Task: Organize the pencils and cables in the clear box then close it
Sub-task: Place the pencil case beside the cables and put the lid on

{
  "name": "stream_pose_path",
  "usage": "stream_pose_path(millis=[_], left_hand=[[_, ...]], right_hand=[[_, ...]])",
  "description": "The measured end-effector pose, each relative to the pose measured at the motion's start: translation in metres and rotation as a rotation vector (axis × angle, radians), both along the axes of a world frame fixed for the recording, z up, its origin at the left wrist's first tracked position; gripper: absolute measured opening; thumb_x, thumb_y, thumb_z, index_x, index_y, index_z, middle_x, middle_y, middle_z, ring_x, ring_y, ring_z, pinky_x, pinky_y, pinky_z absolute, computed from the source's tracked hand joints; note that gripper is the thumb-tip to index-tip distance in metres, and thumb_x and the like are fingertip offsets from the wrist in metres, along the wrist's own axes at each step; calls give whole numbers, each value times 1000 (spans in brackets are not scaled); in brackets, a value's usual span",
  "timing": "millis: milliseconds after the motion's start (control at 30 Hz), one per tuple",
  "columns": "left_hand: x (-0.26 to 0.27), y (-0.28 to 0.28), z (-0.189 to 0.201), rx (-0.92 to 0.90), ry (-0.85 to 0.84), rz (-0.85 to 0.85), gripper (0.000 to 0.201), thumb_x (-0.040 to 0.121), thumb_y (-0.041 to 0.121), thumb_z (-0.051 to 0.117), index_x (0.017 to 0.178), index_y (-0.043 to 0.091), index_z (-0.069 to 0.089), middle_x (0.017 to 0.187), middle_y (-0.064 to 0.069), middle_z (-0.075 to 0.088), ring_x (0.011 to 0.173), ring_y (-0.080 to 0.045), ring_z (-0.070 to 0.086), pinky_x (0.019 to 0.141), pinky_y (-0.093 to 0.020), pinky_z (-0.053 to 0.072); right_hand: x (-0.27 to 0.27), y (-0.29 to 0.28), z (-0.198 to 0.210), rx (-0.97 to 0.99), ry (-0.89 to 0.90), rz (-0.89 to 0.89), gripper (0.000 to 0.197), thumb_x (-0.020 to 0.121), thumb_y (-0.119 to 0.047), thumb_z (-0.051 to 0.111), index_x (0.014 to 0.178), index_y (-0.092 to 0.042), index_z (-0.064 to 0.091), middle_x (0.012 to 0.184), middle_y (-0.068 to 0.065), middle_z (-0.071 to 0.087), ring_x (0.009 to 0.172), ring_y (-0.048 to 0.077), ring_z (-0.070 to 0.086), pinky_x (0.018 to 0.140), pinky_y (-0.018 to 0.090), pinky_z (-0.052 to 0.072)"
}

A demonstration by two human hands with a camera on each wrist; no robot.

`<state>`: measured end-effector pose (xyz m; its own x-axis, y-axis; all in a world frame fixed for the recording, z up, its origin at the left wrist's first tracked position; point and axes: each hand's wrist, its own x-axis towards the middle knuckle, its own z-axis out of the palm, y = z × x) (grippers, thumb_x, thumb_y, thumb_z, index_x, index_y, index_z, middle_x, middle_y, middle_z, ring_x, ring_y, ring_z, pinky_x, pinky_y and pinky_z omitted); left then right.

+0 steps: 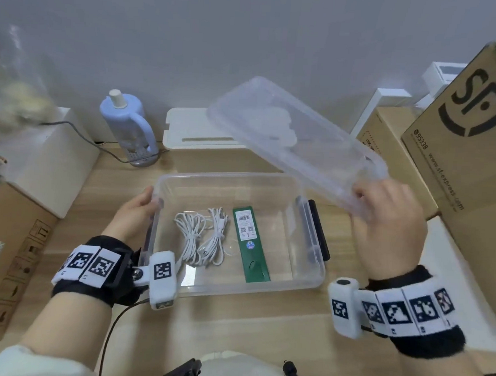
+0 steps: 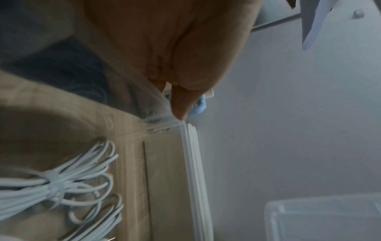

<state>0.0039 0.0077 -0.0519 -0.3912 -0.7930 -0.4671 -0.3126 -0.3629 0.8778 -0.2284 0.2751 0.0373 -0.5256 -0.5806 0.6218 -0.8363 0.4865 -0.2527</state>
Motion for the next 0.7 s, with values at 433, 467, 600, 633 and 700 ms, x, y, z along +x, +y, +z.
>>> stream_pose_path(millis=[433,467,600,633,700], left_hand=[[49,28,14,30,72,-210,62,85,-12,48,131,31,51,131,8,59,118,-20,57,104,-49,38],[51,29,13,4,46,-203,68,83,-15,49,133,30,49,130,11,59,116,-16,58,104,-48,39],[46,37,14,-52,10,-148,70,79,-16,54,134,27,45,111,24,61,98,5,62,82,-20,48],[44,38,14,-59,4,-144,71,79,-16,55,133,28,45,108,24,61,97,5,62,75,-15,47],[43,39,16,-56,-15,-140,74,77,-18,56,134,27,44,108,22,60,104,-2,60,72,-14,45]], right_hand=[[43,-2,-96,458,122,634,51,85,-67,25,92,-22,49,69,-1,55,65,16,41,58,27,27],[40,-2,-98,471,95,630,56,82,-70,21,93,-23,49,70,-1,56,65,15,43,59,27,28],[35,1,-92,432,-141,574,49,89,-63,23,87,-24,54,76,-6,55,70,10,44,63,24,32],[34,-1,-90,396,-224,563,50,92,-59,22,83,-24,56,75,-8,54,70,7,42,63,23,30],[31,-3,-89,326,-351,528,53,94,-55,24,75,-21,60,70,-12,51,68,2,38,64,19,28]])
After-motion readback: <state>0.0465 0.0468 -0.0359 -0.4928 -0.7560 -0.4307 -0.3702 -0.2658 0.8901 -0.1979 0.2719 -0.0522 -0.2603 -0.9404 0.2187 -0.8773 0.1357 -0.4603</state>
